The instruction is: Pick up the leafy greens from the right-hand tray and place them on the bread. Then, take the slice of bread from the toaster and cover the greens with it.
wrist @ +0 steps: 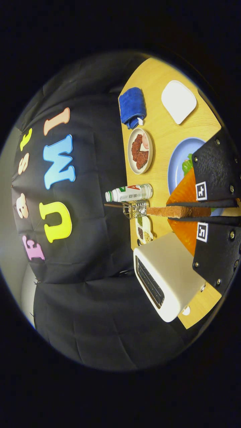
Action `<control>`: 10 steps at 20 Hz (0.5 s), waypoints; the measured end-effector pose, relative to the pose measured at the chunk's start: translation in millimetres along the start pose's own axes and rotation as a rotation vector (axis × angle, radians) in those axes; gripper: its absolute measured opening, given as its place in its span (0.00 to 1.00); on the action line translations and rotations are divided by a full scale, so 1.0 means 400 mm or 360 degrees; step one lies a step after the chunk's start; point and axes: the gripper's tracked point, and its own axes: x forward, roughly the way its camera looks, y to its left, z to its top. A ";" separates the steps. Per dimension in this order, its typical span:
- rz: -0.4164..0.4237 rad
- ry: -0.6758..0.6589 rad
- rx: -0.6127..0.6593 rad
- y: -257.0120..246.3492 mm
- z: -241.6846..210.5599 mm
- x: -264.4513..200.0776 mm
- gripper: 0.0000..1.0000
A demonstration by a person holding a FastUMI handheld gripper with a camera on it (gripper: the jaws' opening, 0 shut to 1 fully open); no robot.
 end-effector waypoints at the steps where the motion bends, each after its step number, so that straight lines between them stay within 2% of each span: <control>1: -0.0003 0.0003 -0.0010 -0.010 -0.006 0.000 0.10; 7: -0.0050 0.0083 0.0007 -0.074 -0.057 0.001 0.13; 9: -0.0067 0.0101 -0.0034 -0.098 -0.064 -0.007 0.17; 10: -0.0070 0.0110 -0.0051 -0.110 -0.070 -0.008 0.22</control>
